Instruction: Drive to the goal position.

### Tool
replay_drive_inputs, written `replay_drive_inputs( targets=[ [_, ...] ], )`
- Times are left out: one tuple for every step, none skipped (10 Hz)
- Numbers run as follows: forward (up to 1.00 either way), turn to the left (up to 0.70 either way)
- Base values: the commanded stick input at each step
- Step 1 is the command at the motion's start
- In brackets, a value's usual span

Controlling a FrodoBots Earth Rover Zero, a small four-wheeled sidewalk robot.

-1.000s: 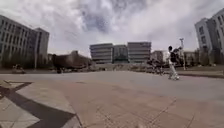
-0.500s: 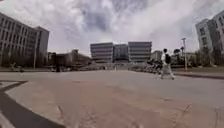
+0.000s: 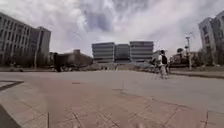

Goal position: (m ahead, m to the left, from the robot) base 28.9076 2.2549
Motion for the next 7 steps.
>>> replay_drive_inputs(
  targets=[
    [0.7, 0.0],
    [0.7, 0.0],
    [0.7, 0.0],
    [0.7, 0.0],
    [0.7, 0.0],
    [0.7, 0.0],
    [0.7, 0.0]
  ],
)
